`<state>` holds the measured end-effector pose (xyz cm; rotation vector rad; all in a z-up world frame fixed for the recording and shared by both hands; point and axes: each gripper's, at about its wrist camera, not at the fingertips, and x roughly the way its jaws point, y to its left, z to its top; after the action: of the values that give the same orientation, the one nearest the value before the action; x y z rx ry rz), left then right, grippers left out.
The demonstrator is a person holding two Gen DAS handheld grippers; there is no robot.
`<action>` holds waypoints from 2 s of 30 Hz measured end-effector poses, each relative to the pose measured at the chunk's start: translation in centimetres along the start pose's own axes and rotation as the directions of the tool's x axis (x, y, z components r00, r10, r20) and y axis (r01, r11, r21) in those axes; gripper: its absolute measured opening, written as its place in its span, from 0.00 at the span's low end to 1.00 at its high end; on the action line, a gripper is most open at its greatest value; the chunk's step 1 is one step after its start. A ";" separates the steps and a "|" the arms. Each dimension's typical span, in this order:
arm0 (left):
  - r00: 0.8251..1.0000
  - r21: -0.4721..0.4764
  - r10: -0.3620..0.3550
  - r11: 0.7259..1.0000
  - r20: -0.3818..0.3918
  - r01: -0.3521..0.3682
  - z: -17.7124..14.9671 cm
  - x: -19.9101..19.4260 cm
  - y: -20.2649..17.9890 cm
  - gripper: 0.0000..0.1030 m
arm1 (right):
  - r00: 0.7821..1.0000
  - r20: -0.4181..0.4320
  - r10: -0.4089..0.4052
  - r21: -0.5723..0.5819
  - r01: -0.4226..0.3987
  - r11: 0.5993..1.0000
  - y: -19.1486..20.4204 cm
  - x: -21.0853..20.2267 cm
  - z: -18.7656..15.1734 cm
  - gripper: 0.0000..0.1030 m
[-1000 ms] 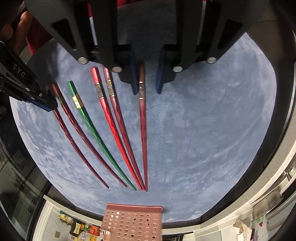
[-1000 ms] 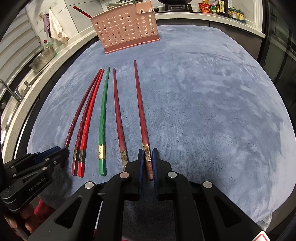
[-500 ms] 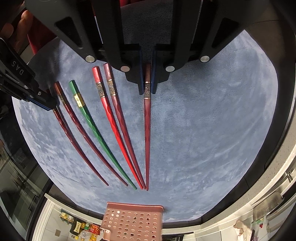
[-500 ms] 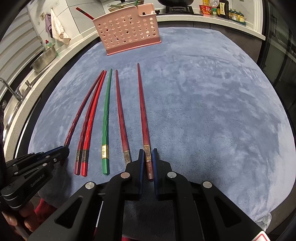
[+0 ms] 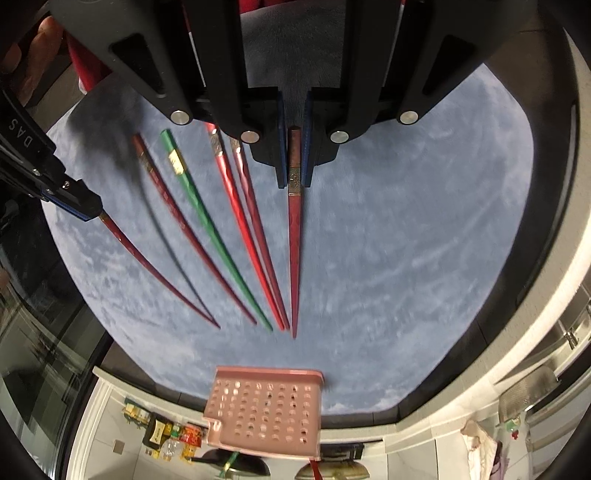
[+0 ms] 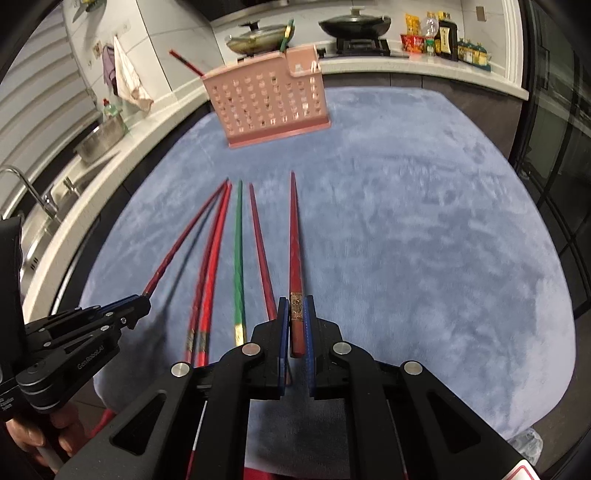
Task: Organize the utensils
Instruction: 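Lift both chopsticks and carry them toward the pink holder, then lower both chopsticks upright into the pink holder and open both grippers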
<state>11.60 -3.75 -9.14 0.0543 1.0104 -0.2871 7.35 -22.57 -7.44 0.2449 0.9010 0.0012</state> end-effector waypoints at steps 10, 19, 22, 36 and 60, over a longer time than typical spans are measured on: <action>0.994 0.025 0.021 0.999 0.104 -0.024 4.5 -3.3 -0.4 0.07 | 0.992 0.126 0.001 0.002 -0.001 1.000 0.1 -3.1 4.9 0.07; 0.977 0.027 0.024 0.999 0.212 -0.031 9.3 -6.0 -0.4 0.07 | 0.976 0.219 0.004 0.001 -0.005 1.000 -0.1 -4.9 9.6 0.07; 0.968 0.026 0.028 0.999 0.250 -0.036 11.0 -6.9 -0.1 0.07 | 0.969 0.245 0.018 0.002 -0.019 1.000 0.0 -5.4 11.2 0.07; 0.916 0.001 0.002 1.000 0.401 -0.003 20.8 -10.3 0.6 0.07 | 0.931 0.357 0.078 -0.004 -0.082 0.997 0.7 -6.6 19.1 0.07; 0.827 -0.076 0.015 0.997 0.561 0.034 35.3 -9.8 0.8 0.07 | 0.850 0.520 0.088 0.041 -0.128 0.991 2.2 -2.2 35.7 0.07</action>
<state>36.17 -7.12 17.89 -0.1082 0.4290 -0.2486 33.84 -28.19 15.96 0.3455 0.3458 0.0063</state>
